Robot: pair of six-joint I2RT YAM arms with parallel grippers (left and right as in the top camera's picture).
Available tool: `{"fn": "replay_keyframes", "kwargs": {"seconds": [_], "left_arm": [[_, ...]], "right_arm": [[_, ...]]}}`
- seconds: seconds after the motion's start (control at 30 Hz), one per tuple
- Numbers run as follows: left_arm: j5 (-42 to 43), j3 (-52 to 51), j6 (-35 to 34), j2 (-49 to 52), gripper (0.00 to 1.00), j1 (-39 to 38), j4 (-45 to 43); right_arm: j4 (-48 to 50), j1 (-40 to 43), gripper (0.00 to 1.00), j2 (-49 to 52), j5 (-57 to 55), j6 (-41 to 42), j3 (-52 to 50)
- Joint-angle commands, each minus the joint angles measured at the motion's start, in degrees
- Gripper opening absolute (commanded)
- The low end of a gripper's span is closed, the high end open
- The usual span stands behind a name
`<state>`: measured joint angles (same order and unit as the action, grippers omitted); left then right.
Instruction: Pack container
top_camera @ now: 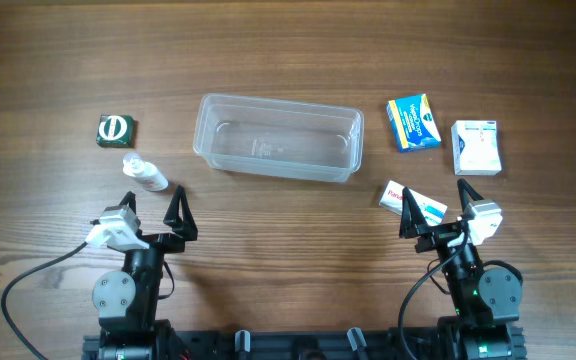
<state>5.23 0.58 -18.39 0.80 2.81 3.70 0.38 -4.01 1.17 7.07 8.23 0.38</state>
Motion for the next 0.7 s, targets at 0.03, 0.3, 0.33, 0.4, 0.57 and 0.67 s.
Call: {"fn": "replay_keyframes", "kwargs": {"seconds": [0.03,0.3,0.33,0.4,0.57,0.67], "left_arm": [[-0.6,-0.3,-0.1,-0.4,1.0,0.5,0.4],[-0.6,-0.3,-0.1,-0.4,1.0,0.5,0.4],[-0.6,-0.3,-0.1,-0.4,1.0,0.5,0.4],[-0.6,-0.3,-0.1,-0.4,1.0,0.5,0.4],[-0.5,-0.3,-0.1,-0.4,1.0,0.5,0.4],[-0.5,-0.3,-0.1,-0.4,1.0,0.5,0.4]], "right_arm": [[0.1,0.3,1.0,-0.2,0.3,-0.7,-0.1],[0.1,0.3,1.0,-0.2,0.3,-0.7,-0.1],[0.1,0.3,1.0,-0.2,0.3,-0.7,-0.1],[0.1,0.3,1.0,-0.2,0.3,-0.7,-0.1],[0.1,0.3,1.0,-0.2,0.3,-0.7,-0.1],[0.1,0.3,1.0,-0.2,0.3,-0.7,-0.1]]}}
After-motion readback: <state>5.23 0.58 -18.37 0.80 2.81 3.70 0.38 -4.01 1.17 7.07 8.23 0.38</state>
